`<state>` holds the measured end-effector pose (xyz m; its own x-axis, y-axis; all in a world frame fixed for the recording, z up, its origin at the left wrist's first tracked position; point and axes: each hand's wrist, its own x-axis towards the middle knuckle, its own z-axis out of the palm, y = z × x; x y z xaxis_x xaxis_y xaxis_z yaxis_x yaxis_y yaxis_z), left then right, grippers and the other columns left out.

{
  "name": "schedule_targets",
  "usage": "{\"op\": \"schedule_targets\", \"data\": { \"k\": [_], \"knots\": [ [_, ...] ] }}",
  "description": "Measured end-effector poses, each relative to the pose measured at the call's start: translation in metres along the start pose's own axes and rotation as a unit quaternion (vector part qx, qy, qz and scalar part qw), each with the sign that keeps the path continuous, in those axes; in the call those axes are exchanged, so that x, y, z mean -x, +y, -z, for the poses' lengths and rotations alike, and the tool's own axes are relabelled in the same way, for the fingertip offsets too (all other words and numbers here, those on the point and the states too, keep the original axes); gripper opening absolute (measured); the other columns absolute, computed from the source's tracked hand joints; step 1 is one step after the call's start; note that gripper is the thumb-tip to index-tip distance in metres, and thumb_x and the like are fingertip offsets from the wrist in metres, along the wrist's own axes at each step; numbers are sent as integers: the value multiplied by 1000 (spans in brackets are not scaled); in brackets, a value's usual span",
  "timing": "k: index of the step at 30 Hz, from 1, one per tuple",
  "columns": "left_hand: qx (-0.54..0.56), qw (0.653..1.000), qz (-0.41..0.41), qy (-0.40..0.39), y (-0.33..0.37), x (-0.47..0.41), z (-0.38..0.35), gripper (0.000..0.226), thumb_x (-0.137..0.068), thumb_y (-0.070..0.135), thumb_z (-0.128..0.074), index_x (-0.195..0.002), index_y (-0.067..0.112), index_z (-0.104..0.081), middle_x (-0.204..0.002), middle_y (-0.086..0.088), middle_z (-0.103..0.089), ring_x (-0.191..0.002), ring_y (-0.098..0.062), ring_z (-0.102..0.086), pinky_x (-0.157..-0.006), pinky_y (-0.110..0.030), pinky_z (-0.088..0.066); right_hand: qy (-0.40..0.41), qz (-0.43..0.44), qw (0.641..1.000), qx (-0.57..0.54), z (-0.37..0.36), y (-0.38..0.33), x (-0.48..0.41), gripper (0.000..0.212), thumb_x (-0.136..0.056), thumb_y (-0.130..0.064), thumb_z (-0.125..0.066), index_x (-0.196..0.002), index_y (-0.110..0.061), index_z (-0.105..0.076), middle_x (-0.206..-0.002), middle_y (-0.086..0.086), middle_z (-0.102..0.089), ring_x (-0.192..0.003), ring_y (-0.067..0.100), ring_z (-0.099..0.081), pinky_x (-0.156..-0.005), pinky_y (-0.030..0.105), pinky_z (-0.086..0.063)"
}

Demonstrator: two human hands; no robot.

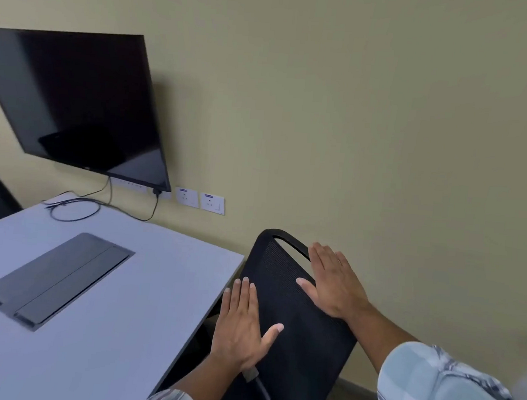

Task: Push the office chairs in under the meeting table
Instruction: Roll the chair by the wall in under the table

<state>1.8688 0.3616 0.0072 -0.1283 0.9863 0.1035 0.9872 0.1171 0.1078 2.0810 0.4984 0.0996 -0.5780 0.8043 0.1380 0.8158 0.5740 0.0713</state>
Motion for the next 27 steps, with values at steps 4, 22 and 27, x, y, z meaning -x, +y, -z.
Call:
{"op": "schedule_targets", "data": {
  "k": [4, 22, 27],
  "knots": [
    [-1, 997, 77, -7, 13, -29, -4, 119, -91, 92, 6, -171, 3, 8, -181, -17, 11, -167, -31, 19, -132, -49, 20, -16, 115, 993, 10, -6, 20, -77, 86, -110, -64, -33, -171, -9, -8, -181, 11, -12, -166, 30, -12, -135, 49, -8],
    [248, 916, 304, -86, 223, -114, -20, 133, -85, 104, -19, -171, 8, 13, -182, -15, 11, -169, -33, 7, -136, -48, -1, -114, 468, 866, 135, -69, 62, -236, 89, -104, -79, -25, -170, -20, -26, -181, -2, -18, -167, 23, -9, -134, 49, -7],
    [315, 870, 373, -69, 268, -129, -19, 133, -91, 77, -59, -167, 11, 28, -180, -12, 23, -168, -38, 11, -135, -54, -6, -122, 458, 874, 104, -80, 79, -231, 88, -104, -79, -20, -172, -24, -17, -182, -6, -6, -168, 19, 4, -135, 48, 1]
  ]
}}
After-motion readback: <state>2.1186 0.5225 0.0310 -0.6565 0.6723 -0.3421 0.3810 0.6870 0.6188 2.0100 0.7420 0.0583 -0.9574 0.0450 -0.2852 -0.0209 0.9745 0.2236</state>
